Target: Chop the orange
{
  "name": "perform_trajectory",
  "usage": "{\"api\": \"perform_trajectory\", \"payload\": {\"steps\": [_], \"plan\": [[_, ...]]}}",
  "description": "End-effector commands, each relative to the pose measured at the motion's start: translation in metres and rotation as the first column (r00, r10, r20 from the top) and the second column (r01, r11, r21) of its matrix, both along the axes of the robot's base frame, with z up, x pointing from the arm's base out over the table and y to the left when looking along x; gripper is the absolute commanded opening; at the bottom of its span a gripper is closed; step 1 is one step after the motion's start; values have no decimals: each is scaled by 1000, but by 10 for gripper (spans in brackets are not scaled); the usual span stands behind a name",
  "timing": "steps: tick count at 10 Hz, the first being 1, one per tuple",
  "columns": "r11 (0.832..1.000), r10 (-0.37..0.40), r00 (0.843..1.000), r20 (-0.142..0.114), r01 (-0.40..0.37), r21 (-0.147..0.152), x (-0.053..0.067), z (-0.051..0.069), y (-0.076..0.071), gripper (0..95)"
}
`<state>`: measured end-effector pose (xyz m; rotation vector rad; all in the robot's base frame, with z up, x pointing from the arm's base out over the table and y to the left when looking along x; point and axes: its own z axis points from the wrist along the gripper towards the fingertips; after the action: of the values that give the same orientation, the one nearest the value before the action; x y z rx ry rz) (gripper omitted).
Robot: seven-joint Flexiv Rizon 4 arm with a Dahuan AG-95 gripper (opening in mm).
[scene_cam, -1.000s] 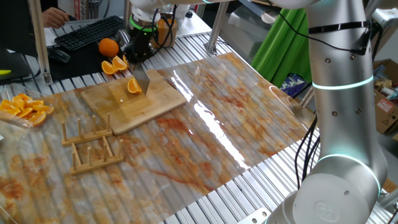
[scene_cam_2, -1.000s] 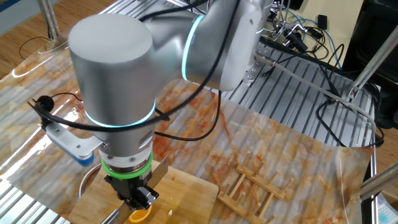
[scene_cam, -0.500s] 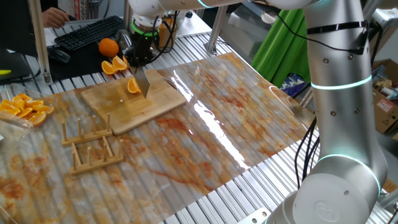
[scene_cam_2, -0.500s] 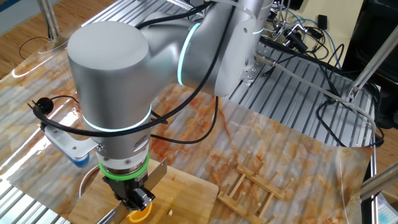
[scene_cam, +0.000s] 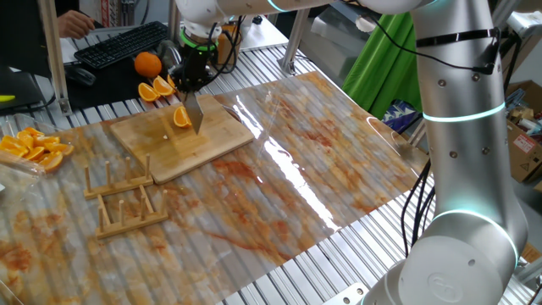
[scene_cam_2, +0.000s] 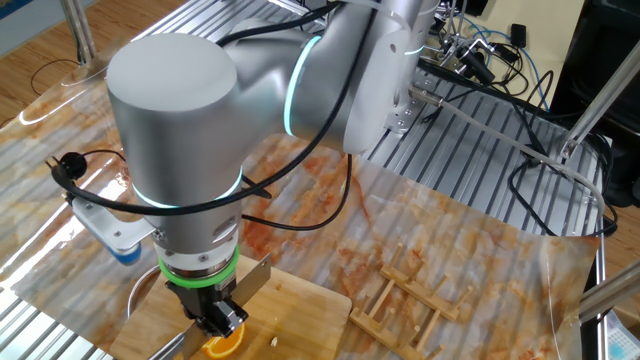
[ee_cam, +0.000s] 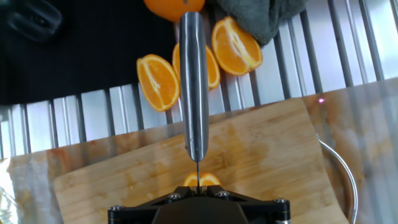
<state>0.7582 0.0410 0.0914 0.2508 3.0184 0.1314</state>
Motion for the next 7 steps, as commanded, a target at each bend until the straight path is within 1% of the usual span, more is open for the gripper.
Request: {"api": "perform_trajectory", "payload": {"steps": [1, 3, 4, 7], "plan": [[1000, 24, 1000, 5, -24, -1, 1, -3, 1, 0], [999, 34, 999, 7, -34, 0, 1, -5, 1, 0], [1000, 26, 1000, 9, -26, 0, 2, -8, 2, 0], [1000, 16, 1000, 8, -16, 2, 2, -12, 2, 0]]}}
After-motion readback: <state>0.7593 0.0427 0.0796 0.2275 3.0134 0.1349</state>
